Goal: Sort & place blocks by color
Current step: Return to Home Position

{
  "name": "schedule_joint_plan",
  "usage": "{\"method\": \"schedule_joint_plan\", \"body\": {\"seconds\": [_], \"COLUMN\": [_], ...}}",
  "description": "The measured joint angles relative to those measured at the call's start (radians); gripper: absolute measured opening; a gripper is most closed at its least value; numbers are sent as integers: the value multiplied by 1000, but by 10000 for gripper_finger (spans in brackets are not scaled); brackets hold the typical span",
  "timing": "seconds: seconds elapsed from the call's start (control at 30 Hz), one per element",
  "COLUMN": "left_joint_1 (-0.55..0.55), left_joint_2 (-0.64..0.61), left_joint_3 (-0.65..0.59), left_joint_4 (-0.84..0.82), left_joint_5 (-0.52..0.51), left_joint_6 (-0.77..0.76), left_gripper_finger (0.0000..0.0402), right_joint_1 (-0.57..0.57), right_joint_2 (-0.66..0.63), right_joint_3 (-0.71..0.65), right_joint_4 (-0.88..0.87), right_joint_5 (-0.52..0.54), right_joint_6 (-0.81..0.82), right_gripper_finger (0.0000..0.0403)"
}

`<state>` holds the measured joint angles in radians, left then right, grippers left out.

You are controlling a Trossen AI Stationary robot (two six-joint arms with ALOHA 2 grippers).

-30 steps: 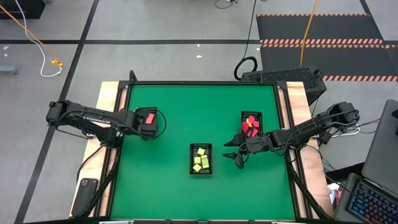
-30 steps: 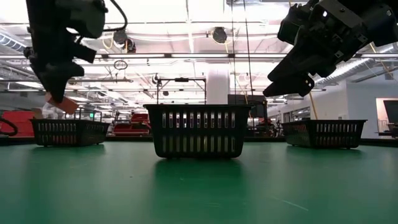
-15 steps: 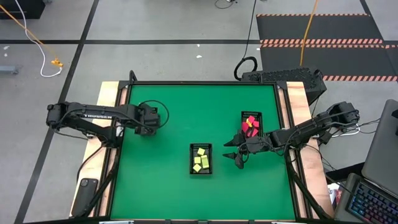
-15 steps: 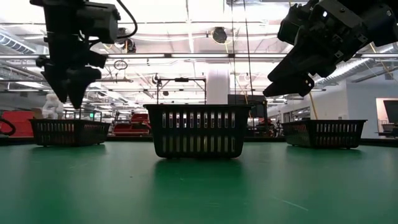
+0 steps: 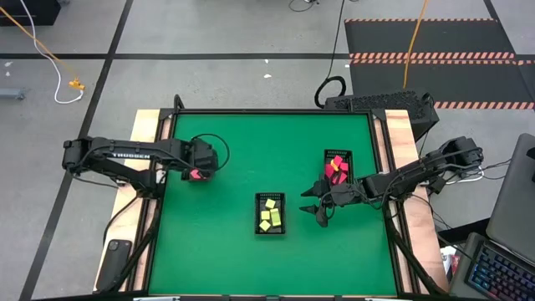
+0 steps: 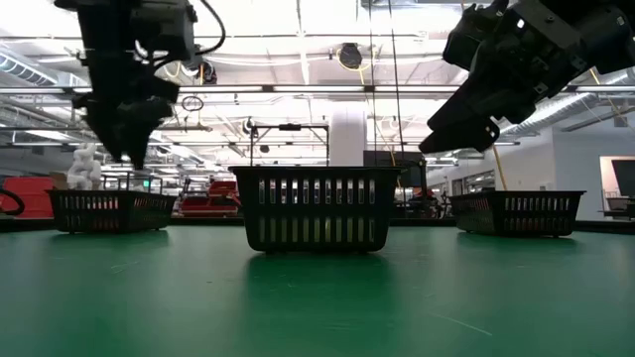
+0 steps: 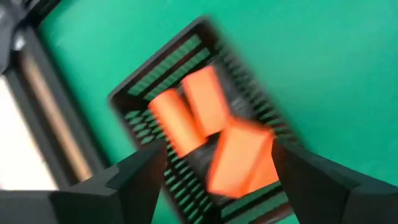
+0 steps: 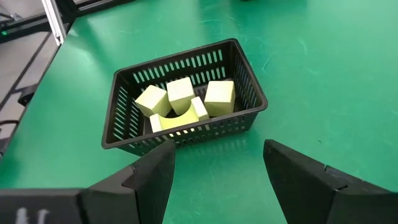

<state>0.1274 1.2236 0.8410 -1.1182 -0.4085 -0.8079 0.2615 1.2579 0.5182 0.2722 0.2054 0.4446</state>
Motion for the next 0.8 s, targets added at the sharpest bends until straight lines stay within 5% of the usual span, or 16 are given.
{"method": "schedule_joint_plan", "body": {"seconds": [0.17,0.43,0.57,0.8], "left_joint_1": [-39,-151,-191,-160], "left_joint_2": [-16,-19,-20,-19], "left_joint_3": [17,4,-62,-249], "left_joint_4": [196,771,1060,1467], "left_joint_5": [1,20,25,140], "left_joint_6": [98,383,518,632], "left_gripper_finger": [260,216,187,138], "right_joint_1": [0,-28,-44,-45], "right_joint_2": [0,-55,-123,-192], "right_joint_3": [0,0,0,-17], "right_joint_4": [9,46,49,30], "right_joint_5": [2,6,19,189], "right_joint_6": [-28,-156,-180,-206], "right_gripper_finger": [238,238,238,238]}}
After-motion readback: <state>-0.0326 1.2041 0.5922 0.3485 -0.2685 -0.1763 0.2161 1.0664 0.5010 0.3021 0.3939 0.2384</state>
